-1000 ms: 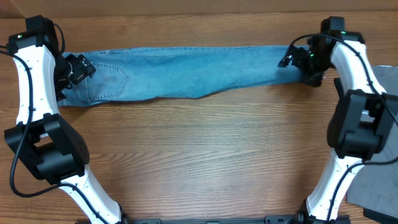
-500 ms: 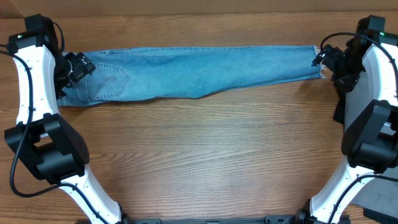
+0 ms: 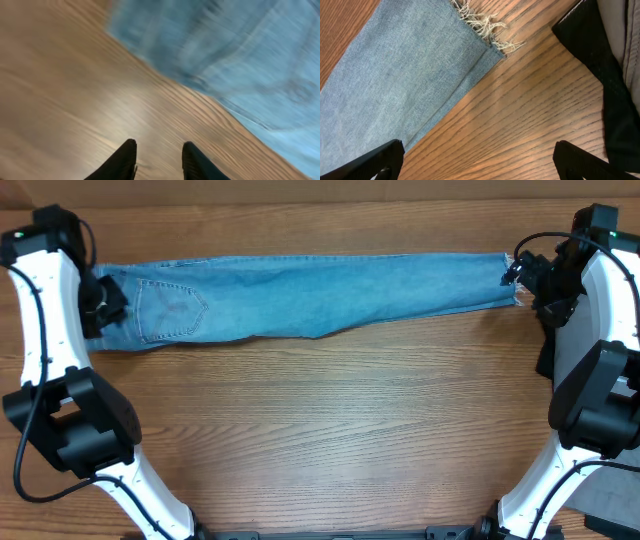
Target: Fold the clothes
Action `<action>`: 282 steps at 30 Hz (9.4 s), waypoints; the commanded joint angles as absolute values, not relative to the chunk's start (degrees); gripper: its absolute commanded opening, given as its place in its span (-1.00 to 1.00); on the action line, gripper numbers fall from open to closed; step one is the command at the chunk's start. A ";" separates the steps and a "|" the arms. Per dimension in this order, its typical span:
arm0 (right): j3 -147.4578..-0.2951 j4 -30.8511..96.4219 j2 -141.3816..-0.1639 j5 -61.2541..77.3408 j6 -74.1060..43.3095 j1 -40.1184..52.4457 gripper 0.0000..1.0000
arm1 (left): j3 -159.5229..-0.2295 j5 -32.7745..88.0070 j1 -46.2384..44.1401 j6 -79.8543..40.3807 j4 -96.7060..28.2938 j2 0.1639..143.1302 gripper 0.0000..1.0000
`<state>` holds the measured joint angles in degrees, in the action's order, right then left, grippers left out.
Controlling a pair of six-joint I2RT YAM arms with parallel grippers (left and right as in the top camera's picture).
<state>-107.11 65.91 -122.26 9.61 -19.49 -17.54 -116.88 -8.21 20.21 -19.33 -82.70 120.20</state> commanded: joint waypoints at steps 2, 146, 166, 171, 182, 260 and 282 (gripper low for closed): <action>-108.05 65.67 -120.97 9.02 -19.77 -17.47 1.00 | -118.58 -14.61 25.45 -17.26 -80.20 117.08 -0.06; -108.05 65.67 -120.97 9.02 -19.77 -17.47 1.00 | -121.23 29.30 46.28 -6.55 -78.52 134.58 0.56; -108.05 65.67 -120.97 9.02 -19.77 -17.47 1.00 | -112.40 32.80 42.19 -7.94 -67.18 134.58 -0.40; -108.05 65.67 -120.97 9.02 -19.77 -17.47 1.00 | -114.83 34.00 43.18 -7.77 -70.52 133.84 -0.92; -108.05 65.67 -120.97 9.02 -19.77 -17.47 1.00 | -116.81 20.84 46.35 -12.01 -73.95 128.01 -0.91; -108.05 65.67 -120.97 9.04 -19.77 -17.47 1.00 | -76.34 -6.44 32.23 -16.34 -47.53 115.02 -0.92; -108.05 65.67 -120.97 9.02 -19.77 -17.47 1.00 | -94.63 -2.50 16.45 -16.51 -61.45 115.79 -0.78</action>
